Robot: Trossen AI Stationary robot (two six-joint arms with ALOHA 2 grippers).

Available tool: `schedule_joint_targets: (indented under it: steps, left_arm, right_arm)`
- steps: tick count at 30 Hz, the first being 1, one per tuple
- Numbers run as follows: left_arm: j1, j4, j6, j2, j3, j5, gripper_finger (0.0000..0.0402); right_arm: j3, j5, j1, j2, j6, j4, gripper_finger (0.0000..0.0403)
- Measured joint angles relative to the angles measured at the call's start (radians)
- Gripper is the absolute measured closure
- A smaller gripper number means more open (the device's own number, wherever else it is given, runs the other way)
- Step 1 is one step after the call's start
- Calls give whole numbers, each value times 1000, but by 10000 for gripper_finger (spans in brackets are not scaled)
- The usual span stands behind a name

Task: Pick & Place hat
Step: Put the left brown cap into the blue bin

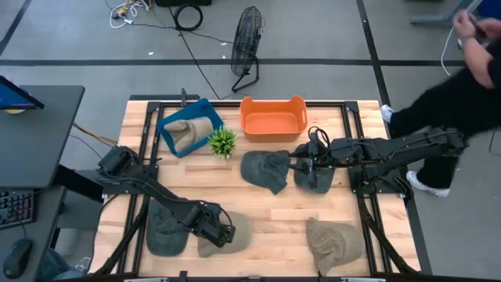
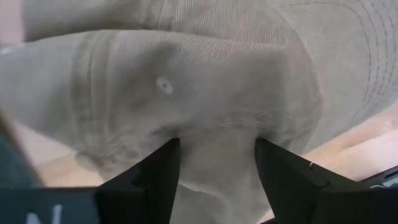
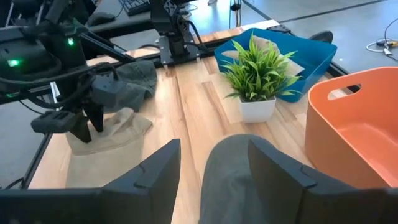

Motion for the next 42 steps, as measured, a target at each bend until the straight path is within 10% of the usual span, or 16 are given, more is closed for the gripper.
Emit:
schedule_joint_targets:
  steps: [10, 25, 42]
  left_arm:
    - [1, 28, 46, 14, 0, -2, 390]
    - [0, -56, 37, 11, 102, -30, 398]
    - [37, -936, 1, -17, 681, -267, 399]
  right_arm:
    - [0, 0, 0, 0, 0, -2, 211]
    - [0, 0, 0, 0, 1, -2, 211]
    - [0, 0, 0, 0, 3, 0, 211]
